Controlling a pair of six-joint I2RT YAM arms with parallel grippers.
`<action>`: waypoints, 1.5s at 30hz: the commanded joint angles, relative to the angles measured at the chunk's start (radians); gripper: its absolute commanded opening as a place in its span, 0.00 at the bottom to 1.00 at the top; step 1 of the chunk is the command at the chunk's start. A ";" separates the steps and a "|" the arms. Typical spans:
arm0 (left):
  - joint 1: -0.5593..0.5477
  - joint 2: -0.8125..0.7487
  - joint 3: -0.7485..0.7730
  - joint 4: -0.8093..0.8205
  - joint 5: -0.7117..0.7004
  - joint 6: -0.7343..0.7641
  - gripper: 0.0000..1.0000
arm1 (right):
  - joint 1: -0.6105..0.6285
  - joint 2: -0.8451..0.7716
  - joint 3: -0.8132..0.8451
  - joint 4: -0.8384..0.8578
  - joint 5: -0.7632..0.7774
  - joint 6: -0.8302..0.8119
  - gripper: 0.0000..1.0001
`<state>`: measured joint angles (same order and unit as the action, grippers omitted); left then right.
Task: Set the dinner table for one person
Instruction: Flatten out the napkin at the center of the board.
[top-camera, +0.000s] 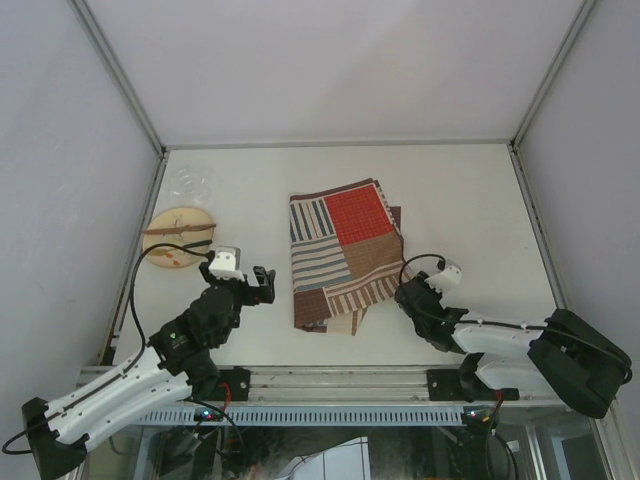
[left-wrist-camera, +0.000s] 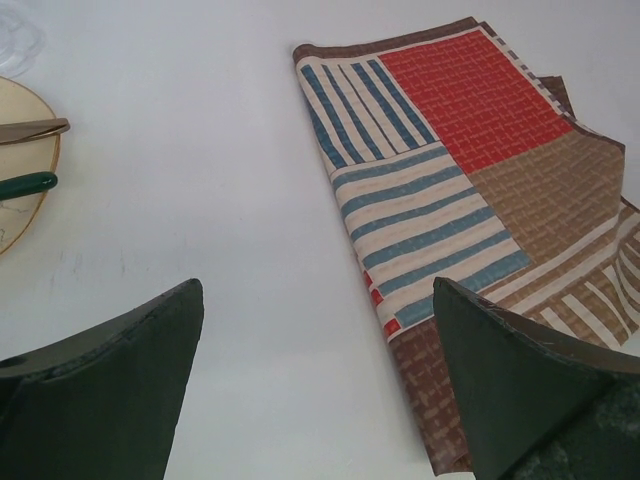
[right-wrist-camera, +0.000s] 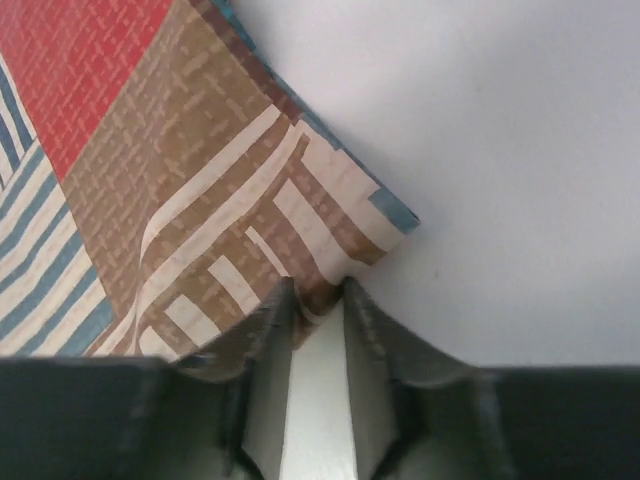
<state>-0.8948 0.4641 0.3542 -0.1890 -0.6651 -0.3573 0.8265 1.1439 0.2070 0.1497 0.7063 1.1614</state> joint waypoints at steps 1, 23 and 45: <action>-0.004 -0.008 0.074 0.034 0.027 -0.021 1.00 | 0.008 0.039 0.024 0.073 -0.018 0.015 0.17; -0.003 0.056 0.091 0.100 0.028 -0.001 1.00 | -0.035 0.055 0.314 0.217 -0.243 -0.325 0.00; -0.003 0.353 0.112 0.276 0.120 0.002 1.00 | 0.140 0.430 0.718 0.251 -0.417 -0.371 0.00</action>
<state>-0.8948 0.8299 0.4698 0.0257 -0.5423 -0.3397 0.9321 1.5414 0.8665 0.3580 0.3367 0.8154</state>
